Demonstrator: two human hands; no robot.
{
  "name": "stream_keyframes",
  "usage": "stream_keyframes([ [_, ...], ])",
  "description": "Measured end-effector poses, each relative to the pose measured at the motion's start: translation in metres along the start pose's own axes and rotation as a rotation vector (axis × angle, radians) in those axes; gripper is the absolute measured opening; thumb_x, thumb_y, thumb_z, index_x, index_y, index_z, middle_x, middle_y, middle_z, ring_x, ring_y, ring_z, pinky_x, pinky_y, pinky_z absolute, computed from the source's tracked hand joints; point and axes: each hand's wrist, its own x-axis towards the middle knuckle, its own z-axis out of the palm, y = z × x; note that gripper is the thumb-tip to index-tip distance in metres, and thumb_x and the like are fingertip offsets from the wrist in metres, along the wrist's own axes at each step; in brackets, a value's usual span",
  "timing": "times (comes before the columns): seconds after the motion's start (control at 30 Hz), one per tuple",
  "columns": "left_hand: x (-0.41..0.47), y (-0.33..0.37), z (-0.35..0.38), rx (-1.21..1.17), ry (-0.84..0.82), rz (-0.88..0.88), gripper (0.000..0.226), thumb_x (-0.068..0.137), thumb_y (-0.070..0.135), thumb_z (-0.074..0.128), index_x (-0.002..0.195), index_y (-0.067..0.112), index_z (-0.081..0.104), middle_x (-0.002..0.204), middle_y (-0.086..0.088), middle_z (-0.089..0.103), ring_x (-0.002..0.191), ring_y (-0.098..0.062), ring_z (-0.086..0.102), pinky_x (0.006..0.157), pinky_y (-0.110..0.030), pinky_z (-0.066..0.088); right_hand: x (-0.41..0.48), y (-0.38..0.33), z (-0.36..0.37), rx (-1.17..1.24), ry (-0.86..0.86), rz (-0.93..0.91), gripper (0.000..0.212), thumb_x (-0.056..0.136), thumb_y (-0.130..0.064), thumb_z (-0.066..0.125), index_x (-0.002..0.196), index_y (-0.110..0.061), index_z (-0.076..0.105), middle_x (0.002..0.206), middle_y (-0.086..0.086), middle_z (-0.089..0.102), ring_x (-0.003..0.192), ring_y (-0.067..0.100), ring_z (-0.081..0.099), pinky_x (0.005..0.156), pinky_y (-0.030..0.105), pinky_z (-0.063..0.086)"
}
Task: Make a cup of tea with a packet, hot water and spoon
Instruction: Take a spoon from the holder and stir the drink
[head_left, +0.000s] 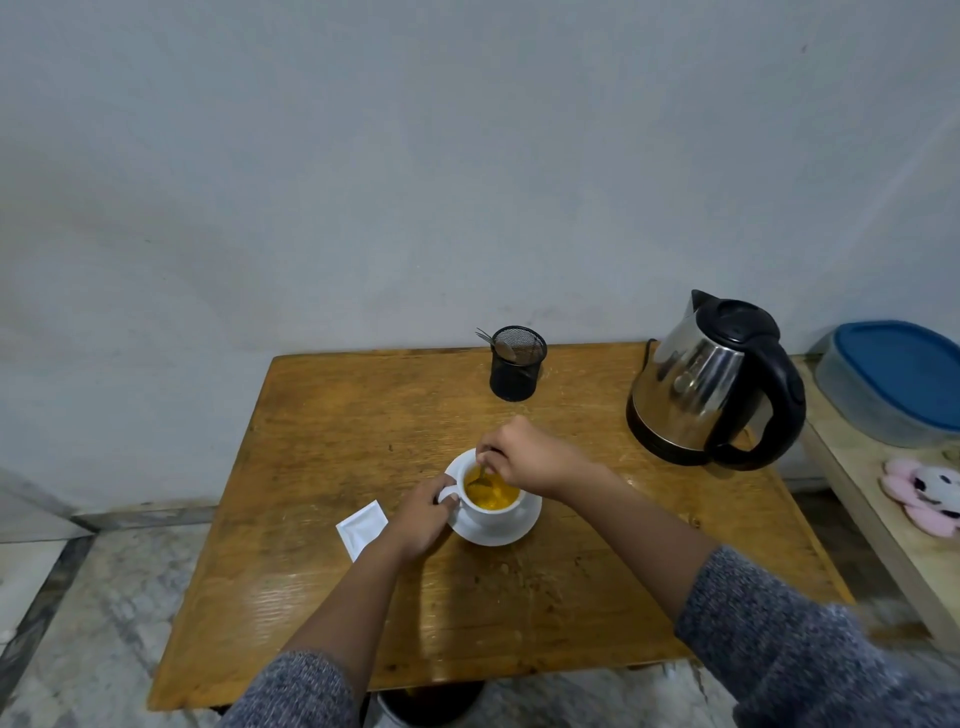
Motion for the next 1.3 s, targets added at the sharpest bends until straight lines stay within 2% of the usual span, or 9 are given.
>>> stream_keyframes([
  [0.2,0.0,-0.002,-0.001,-0.01,-0.007,-0.024,0.017,0.093,0.02,0.046,0.102,0.024,0.059,0.109,-0.004,0.059,0.098,-0.019,0.053,0.081,-0.031,0.039,0.002,0.001,-0.003,-0.065,0.017,0.038,0.027,0.097,-0.016,0.045,0.107,-0.004,0.066,0.105,0.015,0.067,0.091,0.027,0.061,0.077,0.04,0.052],
  [0.37,-0.001,-0.002,-0.001,0.003,-0.002,-0.028,0.015,0.093,0.02,0.046,0.1,0.025,0.058,0.109,-0.004,0.059,0.102,-0.023,0.054,0.084,-0.034,0.041,-0.005,0.008,-0.008,-0.068,-0.006,0.044,0.025,0.095,-0.015,0.047,0.103,-0.004,0.068,0.102,0.015,0.068,0.088,0.027,0.063,0.077,0.04,0.054],
  [0.6,-0.003,0.003,-0.001,-0.023,-0.003,0.005,0.014,0.093,0.016,0.045,0.092,0.022,0.058,0.095,-0.003,0.057,0.089,-0.019,0.051,0.075,-0.032,0.039,-0.006,-0.005,0.0,-0.016,-0.012,0.017,0.025,0.095,-0.013,0.046,0.099,-0.002,0.068,0.099,0.014,0.069,0.078,0.018,0.055,0.069,0.032,0.046],
  [0.7,-0.003,0.003,-0.001,-0.005,-0.006,0.012,0.014,0.093,0.016,0.045,0.091,0.023,0.057,0.093,-0.002,0.055,0.087,-0.018,0.05,0.075,-0.032,0.038,-0.002,-0.008,0.001,-0.021,0.015,0.016,0.025,0.096,-0.014,0.046,0.097,-0.002,0.068,0.097,0.015,0.068,0.076,0.02,0.054,0.066,0.03,0.041],
  [0.97,-0.001,-0.001,0.0,-0.006,0.007,-0.001,0.014,0.092,0.018,0.046,0.094,0.025,0.058,0.101,-0.003,0.057,0.094,-0.02,0.052,0.081,-0.033,0.04,-0.003,0.004,-0.007,-0.099,0.05,0.063,0.025,0.096,-0.016,0.046,0.097,-0.003,0.067,0.098,0.015,0.067,0.084,0.028,0.062,0.066,0.039,0.048],
  [1.17,-0.001,-0.001,0.001,-0.013,0.006,-0.02,0.015,0.093,0.02,0.045,0.097,0.025,0.059,0.105,-0.004,0.06,0.097,-0.022,0.054,0.082,-0.034,0.041,-0.012,0.006,-0.01,-0.071,-0.008,0.055,0.023,0.094,-0.014,0.048,0.1,-0.006,0.068,0.1,0.013,0.068,0.078,0.02,0.057,0.066,0.032,0.046],
  [1.3,-0.001,-0.001,0.0,-0.017,0.001,-0.014,0.015,0.093,0.019,0.045,0.093,0.025,0.058,0.099,-0.004,0.058,0.09,-0.019,0.052,0.077,-0.033,0.04,-0.011,-0.004,-0.005,-0.044,-0.023,0.018,0.024,0.094,-0.013,0.047,0.098,-0.005,0.069,0.097,0.012,0.07,0.082,0.023,0.061,0.075,0.038,0.053],
])
